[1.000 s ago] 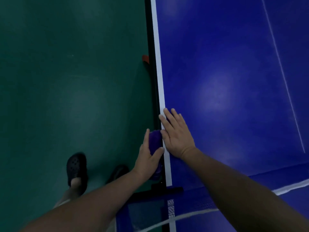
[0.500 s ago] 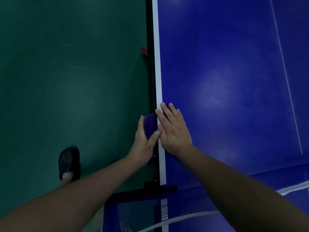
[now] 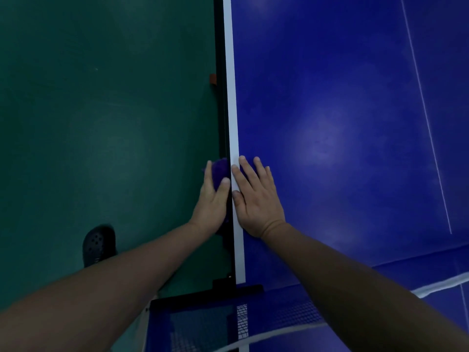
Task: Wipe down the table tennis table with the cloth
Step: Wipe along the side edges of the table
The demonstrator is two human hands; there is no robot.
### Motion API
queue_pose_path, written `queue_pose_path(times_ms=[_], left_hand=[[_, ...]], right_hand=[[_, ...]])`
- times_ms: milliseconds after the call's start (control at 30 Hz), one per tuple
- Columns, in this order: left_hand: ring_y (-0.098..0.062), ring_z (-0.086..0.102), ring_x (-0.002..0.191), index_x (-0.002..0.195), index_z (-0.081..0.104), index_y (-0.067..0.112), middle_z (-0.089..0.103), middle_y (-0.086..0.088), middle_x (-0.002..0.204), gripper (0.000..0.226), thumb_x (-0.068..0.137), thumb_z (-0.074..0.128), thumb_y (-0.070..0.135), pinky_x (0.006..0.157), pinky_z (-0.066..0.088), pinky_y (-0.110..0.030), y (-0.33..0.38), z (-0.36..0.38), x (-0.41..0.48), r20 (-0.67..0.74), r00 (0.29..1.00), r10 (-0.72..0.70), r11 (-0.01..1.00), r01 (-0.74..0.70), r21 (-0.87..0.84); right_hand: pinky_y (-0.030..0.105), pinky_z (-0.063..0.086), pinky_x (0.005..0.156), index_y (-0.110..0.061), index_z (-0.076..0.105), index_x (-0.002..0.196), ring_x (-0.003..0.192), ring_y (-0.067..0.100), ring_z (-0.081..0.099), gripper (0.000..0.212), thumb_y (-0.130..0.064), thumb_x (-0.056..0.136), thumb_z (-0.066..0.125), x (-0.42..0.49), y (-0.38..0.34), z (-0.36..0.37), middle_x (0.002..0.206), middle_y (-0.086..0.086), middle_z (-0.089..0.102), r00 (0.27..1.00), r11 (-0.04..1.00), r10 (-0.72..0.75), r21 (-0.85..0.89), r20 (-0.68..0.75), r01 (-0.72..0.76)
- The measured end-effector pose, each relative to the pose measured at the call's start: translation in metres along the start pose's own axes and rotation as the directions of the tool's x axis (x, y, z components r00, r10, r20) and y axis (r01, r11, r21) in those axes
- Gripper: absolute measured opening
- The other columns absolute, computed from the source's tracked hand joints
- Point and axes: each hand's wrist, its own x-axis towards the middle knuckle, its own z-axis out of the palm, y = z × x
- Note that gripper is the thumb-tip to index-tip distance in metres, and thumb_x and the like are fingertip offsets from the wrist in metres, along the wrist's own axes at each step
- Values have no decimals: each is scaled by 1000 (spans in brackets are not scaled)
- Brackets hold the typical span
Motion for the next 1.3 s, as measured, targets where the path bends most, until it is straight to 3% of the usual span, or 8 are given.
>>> queue_pose_path(times_ms=[200, 300, 367, 467, 700, 900, 1100, 1300], left_hand=[[10, 20, 143, 140, -1, 64, 9, 33, 155, 76, 79, 41, 81, 100, 24, 2, -29, -1, -63, 113, 994, 9, 1000, -11, 15], [-10, 29, 146, 153, -3, 49, 17, 23, 159, 82, 86, 38, 71, 120, 27, -26, -17, -1, -51, 123, 992, 22, 998, -29, 61], [3, 34, 139, 159, 0, 35, 30, 14, 157, 76, 96, 40, 52, 120, 28, -40, 5, 0, -18, 40, 998, 56, 993, -60, 101], [-4, 34, 137, 159, 5, 37, 33, 2, 157, 66, 104, 40, 41, 119, 29, -39, 31, -1, 24, -54, 996, 76, 992, -70, 107], [6, 33, 140, 144, 7, 61, 31, 25, 154, 65, 90, 43, 66, 120, 31, -37, -15, 1, -47, 38, 996, 75, 996, -77, 53], [-13, 31, 146, 160, 7, 25, 30, -2, 161, 79, 96, 41, 54, 119, 31, -44, 39, -6, 43, -39, 987, 157, 979, -150, 141], [-8, 42, 137, 156, 16, 41, 40, 10, 153, 66, 98, 42, 59, 113, 38, -48, 15, 2, 6, -24, 994, 102, 993, -100, 65], [18, 21, 130, 157, 10, 40, -4, 19, 162, 79, 89, 37, 72, 110, 28, -19, 30, 1, 34, -25, 1000, 3, 996, -1, 95]], right_hand=[[48, 4, 127, -16, 31, 158, 156, 29, 7, 59, -38, 103, 31, 1, 1, -2, 167, 2, 19, 1000, 1000, 1, 24, 9, -1], [47, 4, 126, -15, 33, 157, 156, 29, 7, 60, -39, 102, 31, 1, -1, -5, 167, 2, 21, 1000, 999, 2, 37, 11, -3], [48, 5, 126, -15, 34, 157, 156, 29, 8, 60, -40, 102, 31, 1, 0, -8, 167, 2, 21, 1000, 999, 5, 49, 15, -6], [47, 6, 126, -15, 37, 155, 155, 28, 11, 59, -40, 101, 35, 2, -2, -10, 166, 1, 25, 1000, 996, 5, 84, 2, -5], [50, 39, 107, -9, 64, 130, 127, 32, 49, 41, -30, 97, 49, 35, 8, -29, 140, 7, 57, 992, 988, -50, 137, -115, 66], [55, 25, 120, -9, 55, 143, 145, 36, 36, 46, -30, 102, 45, 127, 27, -41, 155, 13, 44, 980, 985, -165, -58, -109, 160], [52, 10, 125, -18, 41, 154, 153, 31, 19, 52, -34, 104, 32, 165, 36, -34, 163, 5, 32, 995, 996, -55, -71, -81, 49], [52, 10, 125, -14, 34, 156, 154, 27, 17, 56, -32, 103, 32, 170, 40, -31, 165, 5, 27, 996, 1000, 15, 9, -90, -14]])
